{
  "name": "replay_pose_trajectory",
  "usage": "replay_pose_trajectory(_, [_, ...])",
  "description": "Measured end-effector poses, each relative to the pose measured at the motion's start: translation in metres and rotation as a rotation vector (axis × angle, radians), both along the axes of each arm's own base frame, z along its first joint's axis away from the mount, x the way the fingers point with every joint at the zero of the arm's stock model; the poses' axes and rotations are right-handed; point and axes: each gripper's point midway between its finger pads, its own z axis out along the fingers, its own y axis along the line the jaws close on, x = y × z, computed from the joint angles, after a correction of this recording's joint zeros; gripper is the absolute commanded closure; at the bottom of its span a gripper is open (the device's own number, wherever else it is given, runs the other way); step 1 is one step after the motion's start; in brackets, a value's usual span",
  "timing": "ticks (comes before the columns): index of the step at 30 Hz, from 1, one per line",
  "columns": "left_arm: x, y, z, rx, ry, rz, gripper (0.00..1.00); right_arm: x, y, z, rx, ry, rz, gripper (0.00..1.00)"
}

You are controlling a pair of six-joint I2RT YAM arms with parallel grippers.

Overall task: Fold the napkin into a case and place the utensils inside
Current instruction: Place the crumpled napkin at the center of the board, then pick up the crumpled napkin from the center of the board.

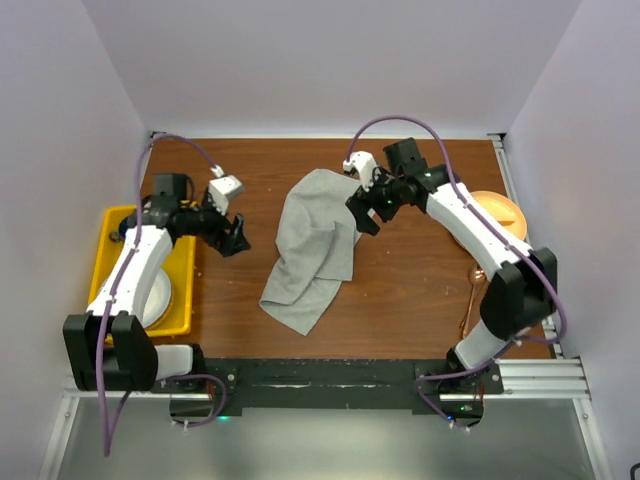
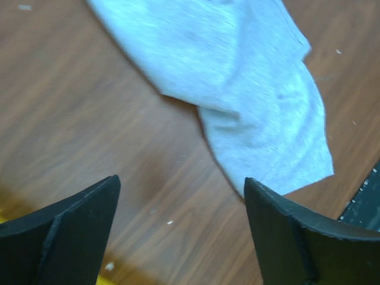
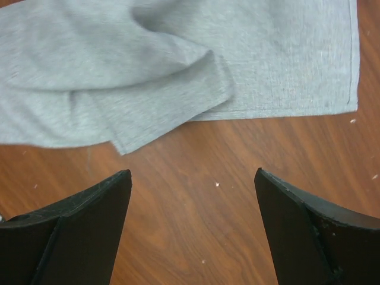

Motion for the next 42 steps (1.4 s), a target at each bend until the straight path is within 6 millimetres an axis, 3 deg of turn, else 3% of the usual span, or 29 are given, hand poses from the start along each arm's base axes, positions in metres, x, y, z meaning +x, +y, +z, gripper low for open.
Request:
replay_pose_trajectory(2, [-0.007, -0.02, -0.012, 0.003, 0.029, -0.06, 0.25, 0.014, -0.003, -0.021, -0.011, 0.041, -0.066, 0.21])
replay_pose_trajectory(9, [-0.027, -0.114, -0.046, 0.078, 0.027, -0.33, 0.27, 0.06, -0.025, -0.099, -0.083, 0.175, -0.285, 0.29])
replay_pose_trajectory(15, [-0.049, -0.189, -0.057, 0.151, -0.107, -0.518, 0.27, 0.105, -0.056, -0.119, -0.08, 0.176, -0.466, 0.3])
replay_pose_trajectory(21, [-0.051, -0.236, -0.092, 0.246, -0.157, -0.583, 0.27, 0.134, -0.068, -0.127, -0.054, 0.156, -0.562, 0.28])
replay_pose_trajectory(29, [-0.046, -0.271, -0.129, 0.365, -0.207, -0.61, 0.39, 0.156, -0.059, -0.14, -0.038, 0.143, -0.585, 0.3])
replay_pose_trajectory(33, [-0.041, -0.281, -0.142, 0.402, -0.219, -0.616, 0.56, 0.159, -0.061, -0.152, -0.058, 0.149, -0.593, 0.45])
replay_pose_trajectory(36, [-0.034, -0.283, -0.144, 0.421, -0.239, -0.6, 0.74, 0.16, -0.06, -0.151, -0.05, 0.149, -0.598, 0.62])
replay_pose_trajectory(37, [-0.033, -0.283, -0.144, 0.426, -0.242, -0.595, 0.84, 0.16, -0.061, -0.151, -0.052, 0.148, -0.599, 0.71])
replay_pose_trajectory(39, [-0.032, -0.281, -0.145, 0.435, -0.243, -0.592, 0.96, 0.16, -0.06, -0.152, -0.049, 0.152, -0.601, 0.79])
replay_pose_trajectory(42, [-0.033, -0.28, -0.144, 0.436, -0.236, -0.587, 1.0, 0.159, -0.06, -0.153, -0.047, 0.155, -0.604, 0.99])
